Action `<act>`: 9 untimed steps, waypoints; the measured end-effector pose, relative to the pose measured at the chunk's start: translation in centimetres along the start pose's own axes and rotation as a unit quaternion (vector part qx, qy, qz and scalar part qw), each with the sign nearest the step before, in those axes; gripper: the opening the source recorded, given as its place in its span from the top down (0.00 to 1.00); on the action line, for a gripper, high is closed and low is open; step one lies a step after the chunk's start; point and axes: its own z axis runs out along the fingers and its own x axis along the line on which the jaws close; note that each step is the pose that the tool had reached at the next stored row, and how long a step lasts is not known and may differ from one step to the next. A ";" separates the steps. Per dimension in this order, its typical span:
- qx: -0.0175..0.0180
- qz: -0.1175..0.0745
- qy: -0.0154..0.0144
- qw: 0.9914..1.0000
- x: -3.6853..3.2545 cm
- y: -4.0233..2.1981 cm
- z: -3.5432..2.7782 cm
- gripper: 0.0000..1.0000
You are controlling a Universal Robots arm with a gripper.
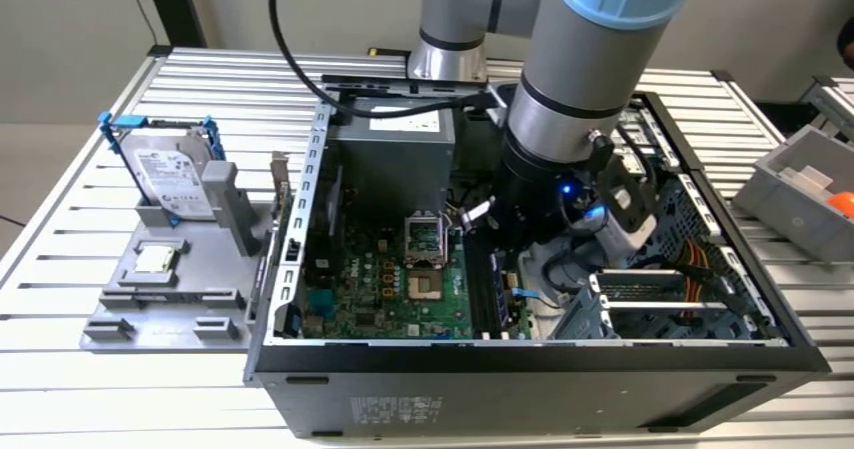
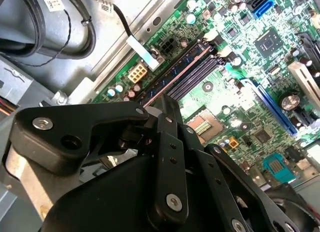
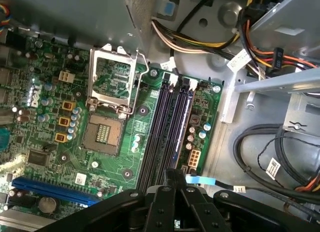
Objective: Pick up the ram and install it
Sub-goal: 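Press down the ram until it locks into place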
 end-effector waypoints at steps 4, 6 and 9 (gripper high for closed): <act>0.000 -0.015 0.000 1.000 0.03 0.01 0.00 1.00; 0.000 -0.022 0.001 1.000 0.04 0.02 0.00 1.00; 0.000 -0.028 0.001 1.000 0.10 0.03 0.00 1.00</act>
